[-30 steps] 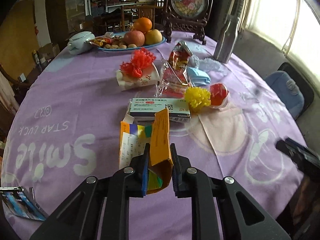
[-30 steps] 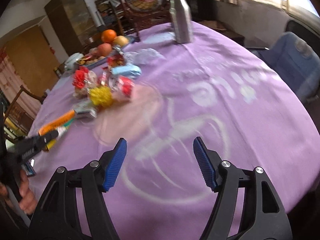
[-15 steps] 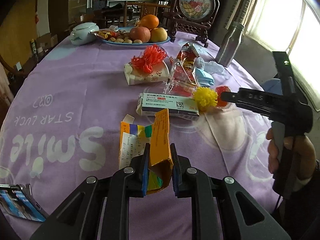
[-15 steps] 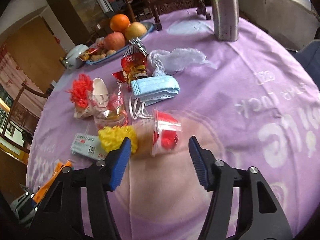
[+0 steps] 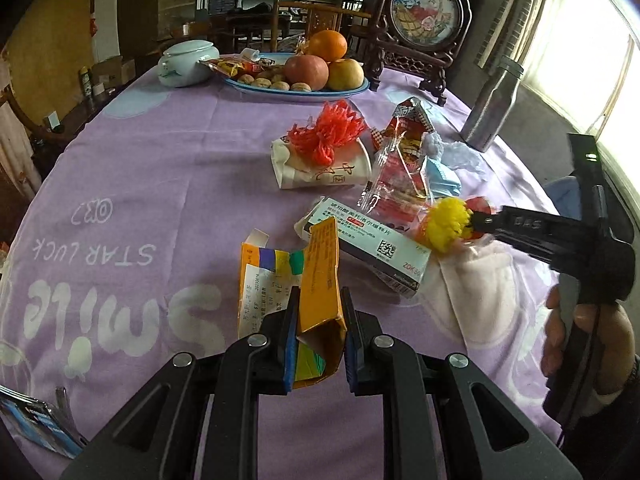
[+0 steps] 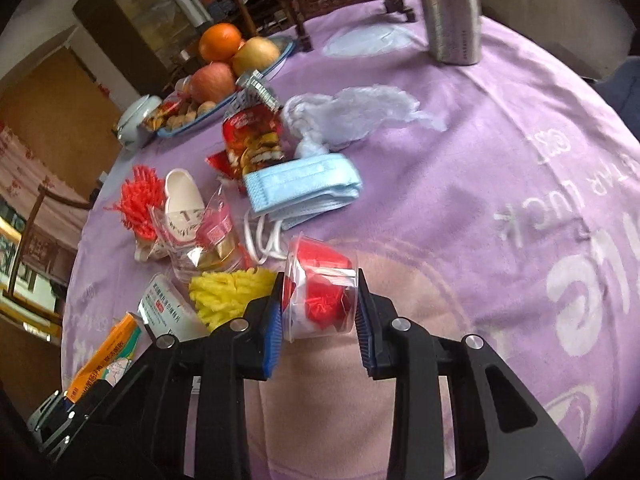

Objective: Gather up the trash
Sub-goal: 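Carry the box and cup in both grippers over the red wastebasket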

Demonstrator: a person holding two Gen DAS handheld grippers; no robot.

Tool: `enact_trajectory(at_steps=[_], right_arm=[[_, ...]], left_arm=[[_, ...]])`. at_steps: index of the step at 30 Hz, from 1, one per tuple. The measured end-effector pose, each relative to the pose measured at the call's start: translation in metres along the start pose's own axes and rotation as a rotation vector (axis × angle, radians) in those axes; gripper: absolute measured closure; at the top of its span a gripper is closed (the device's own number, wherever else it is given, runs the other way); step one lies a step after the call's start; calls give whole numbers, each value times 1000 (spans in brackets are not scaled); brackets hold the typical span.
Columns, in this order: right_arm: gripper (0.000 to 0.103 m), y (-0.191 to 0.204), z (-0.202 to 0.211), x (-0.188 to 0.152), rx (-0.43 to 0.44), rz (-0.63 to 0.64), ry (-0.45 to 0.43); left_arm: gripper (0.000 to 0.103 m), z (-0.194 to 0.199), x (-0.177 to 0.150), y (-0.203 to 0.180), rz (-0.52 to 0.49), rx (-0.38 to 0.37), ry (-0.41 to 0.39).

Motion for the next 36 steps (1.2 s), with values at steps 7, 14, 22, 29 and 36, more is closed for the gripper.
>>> enact_trajectory(at_steps=[7,14,22,29,36], right_arm=[[71,-29,56,-18,37,-10,-99],[71,-76,108,-57,29,-18,-151],[71,-134,157,-106,-6,-79,-218],[71,-198,187,-155,-63,-158,-234],[71,-265,220,-203,-140,-253,-273]], left_arm=[[84,16,-5,-2,12,-43,-11],[84,45,-12,-40,-77,-78,-63],[84,62,-28,-109,-211,-180,-57],[84,48,-62,-187,-354,-268,34],[84,34,-110,-266,-510,-358,140]])
Point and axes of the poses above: each gripper's, at about its wrist camera, not at the fingertips, and z roughly against the way its jaws point, y to its left, x to its top, the point moved 5 cm from there along -z, roughly the way its jaws point, and after that the axes turned 12 degrees about -x, right-handed, at the moved point
